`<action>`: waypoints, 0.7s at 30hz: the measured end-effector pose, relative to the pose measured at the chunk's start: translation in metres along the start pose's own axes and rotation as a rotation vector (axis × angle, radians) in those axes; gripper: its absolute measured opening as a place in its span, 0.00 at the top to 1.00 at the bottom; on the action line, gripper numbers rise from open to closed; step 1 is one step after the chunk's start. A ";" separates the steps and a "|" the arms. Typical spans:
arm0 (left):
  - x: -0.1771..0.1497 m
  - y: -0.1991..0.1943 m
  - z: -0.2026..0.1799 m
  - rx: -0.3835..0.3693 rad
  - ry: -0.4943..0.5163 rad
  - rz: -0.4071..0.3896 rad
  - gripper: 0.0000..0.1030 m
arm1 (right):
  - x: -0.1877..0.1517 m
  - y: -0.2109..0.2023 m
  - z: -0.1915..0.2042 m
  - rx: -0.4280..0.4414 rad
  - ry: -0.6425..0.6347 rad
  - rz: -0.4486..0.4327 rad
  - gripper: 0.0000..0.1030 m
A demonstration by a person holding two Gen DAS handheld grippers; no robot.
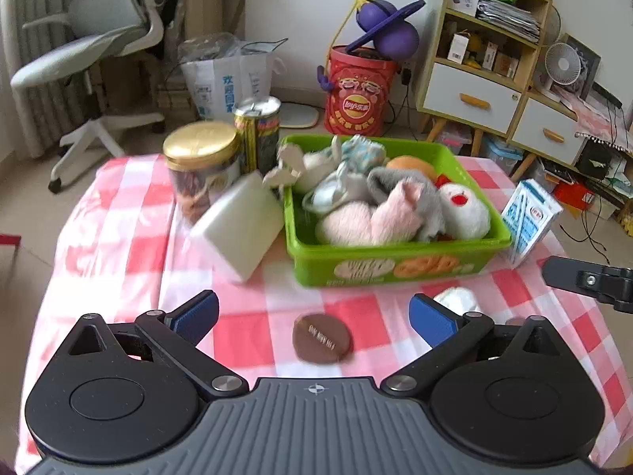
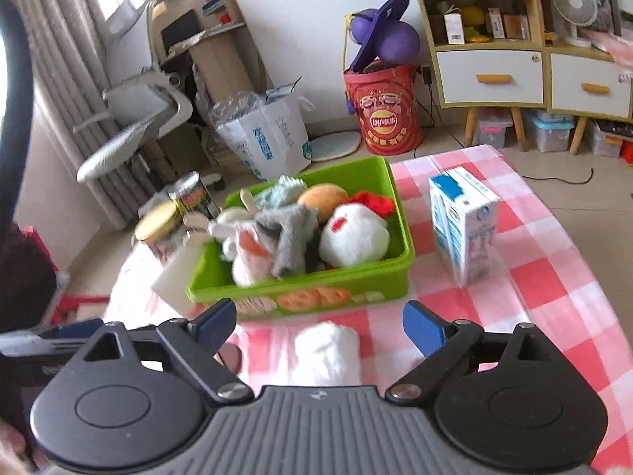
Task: Organize soft objects
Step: 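Move both open tools back over the brown puff on the table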
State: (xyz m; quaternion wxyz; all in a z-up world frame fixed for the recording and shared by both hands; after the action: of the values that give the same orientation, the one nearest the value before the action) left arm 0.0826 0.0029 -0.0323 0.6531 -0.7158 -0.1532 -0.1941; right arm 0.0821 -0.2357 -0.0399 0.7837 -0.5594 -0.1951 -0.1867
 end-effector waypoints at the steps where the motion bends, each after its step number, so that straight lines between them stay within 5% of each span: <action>1: -0.006 0.003 0.003 0.000 -0.005 -0.003 0.05 | -0.003 0.001 -0.003 -0.019 -0.012 0.002 0.34; 10: -0.041 0.045 0.011 0.046 0.072 0.013 0.05 | -0.036 0.028 -0.049 -0.217 -0.081 0.104 0.33; 17: -0.077 0.076 0.006 0.029 0.115 0.078 0.05 | -0.065 0.057 -0.066 -0.250 -0.105 0.245 0.33; 21: -0.084 0.080 0.006 0.018 0.115 0.035 0.05 | -0.076 0.068 -0.074 -0.261 -0.101 0.263 0.27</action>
State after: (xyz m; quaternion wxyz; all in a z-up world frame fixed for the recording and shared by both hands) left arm 0.0471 0.0037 -0.1431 0.6704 -0.7002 -0.1044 -0.2223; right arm 0.0590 -0.2801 -0.1554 0.7113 -0.6857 -0.1336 -0.0781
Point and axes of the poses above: each gripper's, at about its wrist camera, not at the fingertips, and y roughly the way its jaws point, z to its left, x to its top, the point moved 4 cm from there along y, roughly the way its jaws point, and after that the axes turned 15 degrees about z, right-handed, at the moved point
